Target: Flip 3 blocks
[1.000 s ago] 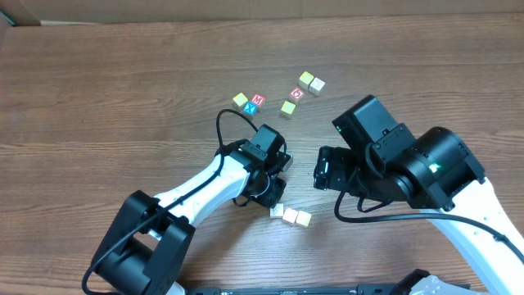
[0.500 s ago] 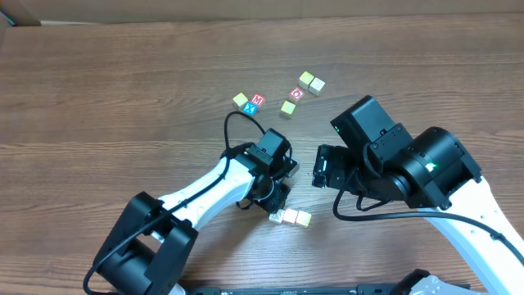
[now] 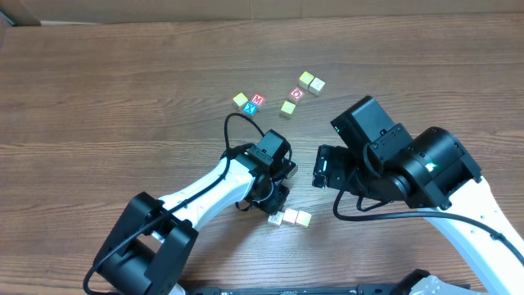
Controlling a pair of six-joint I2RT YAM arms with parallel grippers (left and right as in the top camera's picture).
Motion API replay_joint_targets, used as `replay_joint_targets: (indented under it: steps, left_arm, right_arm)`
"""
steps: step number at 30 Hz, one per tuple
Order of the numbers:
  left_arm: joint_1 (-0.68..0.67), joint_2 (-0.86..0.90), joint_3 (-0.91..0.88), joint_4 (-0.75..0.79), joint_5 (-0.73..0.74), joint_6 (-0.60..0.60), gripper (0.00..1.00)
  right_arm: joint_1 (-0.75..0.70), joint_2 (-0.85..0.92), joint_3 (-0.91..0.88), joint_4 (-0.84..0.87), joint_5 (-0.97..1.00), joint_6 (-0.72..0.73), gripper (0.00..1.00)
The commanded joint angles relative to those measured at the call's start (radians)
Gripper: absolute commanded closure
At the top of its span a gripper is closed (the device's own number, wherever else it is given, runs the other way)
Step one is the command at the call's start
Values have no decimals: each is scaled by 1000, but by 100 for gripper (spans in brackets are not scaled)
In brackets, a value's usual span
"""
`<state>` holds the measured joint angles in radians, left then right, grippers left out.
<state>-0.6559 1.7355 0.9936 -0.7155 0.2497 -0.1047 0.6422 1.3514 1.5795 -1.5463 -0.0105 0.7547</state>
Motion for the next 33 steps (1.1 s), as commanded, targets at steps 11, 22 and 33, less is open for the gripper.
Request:
replay_joint_targets:
  steps: [11,22,33]
  left_arm:
    - [-6,11,-9,-48,-89,-131,76]
    - [-4,11,-9,100,-12,-97,55]
    - [-7,11,-9,59,22,-45,62]
  right_arm:
    - [-3,0,-5,-6,16,4,9]
    - [-3,0,-5,-9,16,0,8]
    - [-3,0,-5,-36,16,0,8]
